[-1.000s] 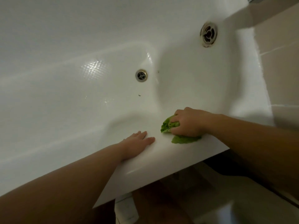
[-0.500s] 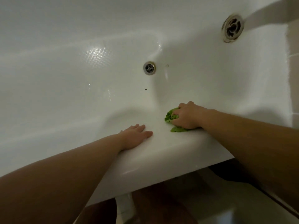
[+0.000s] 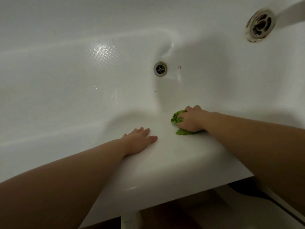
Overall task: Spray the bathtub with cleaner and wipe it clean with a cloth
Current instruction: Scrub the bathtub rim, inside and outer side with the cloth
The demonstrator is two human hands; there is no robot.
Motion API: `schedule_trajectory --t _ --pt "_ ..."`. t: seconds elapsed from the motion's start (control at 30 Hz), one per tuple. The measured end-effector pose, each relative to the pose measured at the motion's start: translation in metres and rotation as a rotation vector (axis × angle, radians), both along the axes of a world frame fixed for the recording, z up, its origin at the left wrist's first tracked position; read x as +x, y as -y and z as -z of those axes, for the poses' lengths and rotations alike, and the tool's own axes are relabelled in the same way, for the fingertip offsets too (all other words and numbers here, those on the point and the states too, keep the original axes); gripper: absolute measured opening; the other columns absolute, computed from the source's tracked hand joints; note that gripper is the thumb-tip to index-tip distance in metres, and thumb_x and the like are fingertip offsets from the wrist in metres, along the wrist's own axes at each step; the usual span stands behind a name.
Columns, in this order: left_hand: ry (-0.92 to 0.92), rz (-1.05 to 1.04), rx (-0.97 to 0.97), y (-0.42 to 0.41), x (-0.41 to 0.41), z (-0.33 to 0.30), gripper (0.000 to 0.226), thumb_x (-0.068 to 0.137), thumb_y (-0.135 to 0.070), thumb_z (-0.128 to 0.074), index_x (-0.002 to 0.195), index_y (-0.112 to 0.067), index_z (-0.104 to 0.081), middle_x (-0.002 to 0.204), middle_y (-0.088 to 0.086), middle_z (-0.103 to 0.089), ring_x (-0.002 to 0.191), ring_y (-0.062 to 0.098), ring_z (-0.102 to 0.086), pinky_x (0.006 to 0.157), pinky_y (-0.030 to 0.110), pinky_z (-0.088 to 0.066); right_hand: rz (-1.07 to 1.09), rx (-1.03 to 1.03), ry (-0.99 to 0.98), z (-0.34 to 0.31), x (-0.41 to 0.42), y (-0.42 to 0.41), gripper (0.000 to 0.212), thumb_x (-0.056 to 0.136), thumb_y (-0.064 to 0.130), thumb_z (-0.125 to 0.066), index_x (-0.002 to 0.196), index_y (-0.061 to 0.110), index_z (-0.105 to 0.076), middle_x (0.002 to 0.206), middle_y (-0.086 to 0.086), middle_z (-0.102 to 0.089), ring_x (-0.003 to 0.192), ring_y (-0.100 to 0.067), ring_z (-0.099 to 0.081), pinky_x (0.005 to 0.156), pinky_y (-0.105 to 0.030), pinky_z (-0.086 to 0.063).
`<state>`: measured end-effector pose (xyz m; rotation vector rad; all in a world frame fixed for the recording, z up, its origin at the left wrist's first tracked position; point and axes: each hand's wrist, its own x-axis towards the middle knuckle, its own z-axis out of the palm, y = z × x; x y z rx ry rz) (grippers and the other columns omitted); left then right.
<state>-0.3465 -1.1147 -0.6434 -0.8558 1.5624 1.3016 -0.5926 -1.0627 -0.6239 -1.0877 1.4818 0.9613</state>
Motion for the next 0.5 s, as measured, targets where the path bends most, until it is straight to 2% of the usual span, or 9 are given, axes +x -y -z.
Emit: schedule_trajectory --t 0.07,0.2,0.37,0.43,0.5 --pt "0.001 0.003 -0.003 0.001 0.002 0.003 0.073 0.103 -0.066 -0.031 0.165 -0.031 -0.012 0.173 -0.002 -0.003 0.159 0.017 0.001 0.125 0.050 -0.002 0.030 -0.022 0.045 0.007 0.017 0.000 0.066 0.099 0.066 -0.032 0.157 0.036 -0.032 0.160 -0.004 -0.024 0.146 -0.037 -0.019 0.119 -0.057 -0.027" --pt "-0.002 0.015 0.009 0.003 0.003 0.006 0.073 0.103 -0.066 -0.029 0.165 -0.031 -0.011 0.173 -0.002 -0.002 0.159 0.019 0.002 0.126 0.049 -0.001 0.121 -0.057 0.175 -0.028 0.015 -0.010 0.059 0.100 0.066 -0.037 0.153 0.041 -0.035 0.155 0.001 -0.030 0.141 -0.030 -0.026 0.117 -0.054 -0.030" --pt "-0.006 0.012 0.000 0.005 0.005 0.011 0.072 0.102 -0.067 -0.029 0.164 -0.034 -0.011 0.173 -0.001 -0.002 0.159 0.018 0.002 0.127 0.049 -0.002 0.041 0.002 0.042 0.004 -0.005 -0.003 0.064 0.100 0.068 -0.030 0.157 0.038 -0.030 0.159 -0.003 -0.024 0.144 -0.036 -0.021 0.118 -0.056 -0.027" --pt "-0.002 0.012 -0.006 0.004 0.007 0.017 0.072 0.102 -0.068 -0.029 0.164 -0.035 -0.012 0.173 -0.002 -0.003 0.159 0.018 0.002 0.127 0.051 -0.001 0.012 0.006 0.018 0.029 0.008 0.004 0.072 0.094 0.072 -0.023 0.155 0.034 -0.035 0.159 -0.008 -0.026 0.144 -0.040 -0.022 0.117 -0.058 -0.028" --pt "0.006 0.006 -0.010 0.004 0.009 0.024 0.074 0.100 -0.070 -0.029 0.164 -0.036 -0.012 0.173 -0.003 -0.002 0.159 0.018 0.002 0.127 0.051 -0.001 0.052 -0.041 0.043 0.043 0.026 0.005 0.070 0.093 0.068 -0.028 0.150 0.032 -0.041 0.157 -0.010 -0.030 0.142 -0.041 -0.026 0.114 -0.058 -0.030"
